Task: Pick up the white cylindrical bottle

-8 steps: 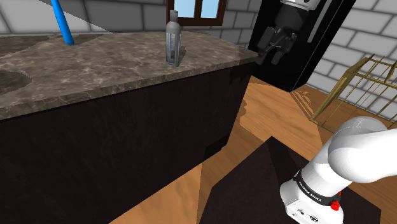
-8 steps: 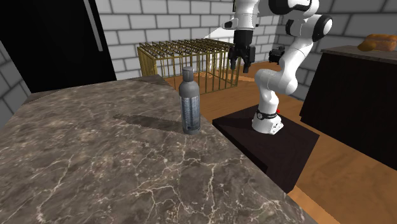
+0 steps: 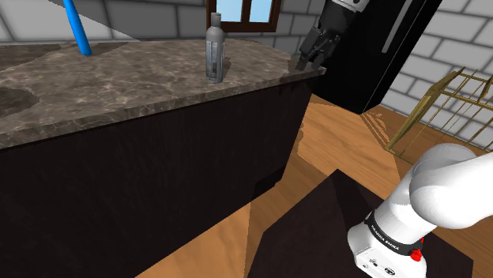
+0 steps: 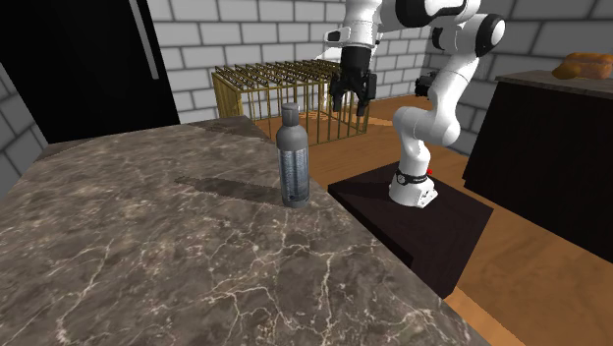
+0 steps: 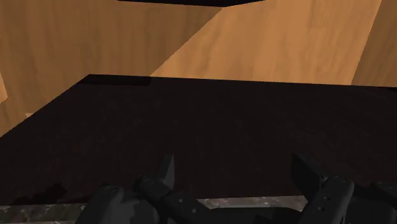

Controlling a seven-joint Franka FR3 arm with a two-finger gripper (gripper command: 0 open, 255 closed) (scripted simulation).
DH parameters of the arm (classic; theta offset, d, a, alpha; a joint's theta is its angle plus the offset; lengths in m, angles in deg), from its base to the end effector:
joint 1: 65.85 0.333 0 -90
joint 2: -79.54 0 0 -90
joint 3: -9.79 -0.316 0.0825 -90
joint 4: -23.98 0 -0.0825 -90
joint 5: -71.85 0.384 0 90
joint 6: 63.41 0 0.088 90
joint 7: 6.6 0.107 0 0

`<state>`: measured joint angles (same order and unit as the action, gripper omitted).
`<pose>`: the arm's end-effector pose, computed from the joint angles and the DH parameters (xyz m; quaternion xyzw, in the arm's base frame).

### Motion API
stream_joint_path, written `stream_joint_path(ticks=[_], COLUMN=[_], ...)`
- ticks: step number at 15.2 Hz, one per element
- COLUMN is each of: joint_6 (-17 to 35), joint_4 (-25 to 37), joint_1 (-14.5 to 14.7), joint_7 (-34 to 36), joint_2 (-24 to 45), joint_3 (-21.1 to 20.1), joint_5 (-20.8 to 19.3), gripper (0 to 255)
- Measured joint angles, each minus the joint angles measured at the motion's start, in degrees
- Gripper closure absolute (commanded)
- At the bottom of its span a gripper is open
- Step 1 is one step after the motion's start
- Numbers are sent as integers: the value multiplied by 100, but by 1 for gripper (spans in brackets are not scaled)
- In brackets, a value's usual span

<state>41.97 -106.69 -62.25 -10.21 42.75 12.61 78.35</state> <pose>0.3732 0.0098 0.6049 -0.9920 -0.0319 -0.1010 0.0685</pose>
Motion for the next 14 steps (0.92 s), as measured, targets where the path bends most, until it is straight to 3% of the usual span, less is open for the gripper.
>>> stream_joint_path(ticks=[6,14], joint_6=[939,1678], joint_4=[523,1705], joint_1=[423,1017], joint_7=[-1134,-2715], joint_2=[832,2020], joint_3=[273,566], joint_5=[274,959], gripper=[0,0])
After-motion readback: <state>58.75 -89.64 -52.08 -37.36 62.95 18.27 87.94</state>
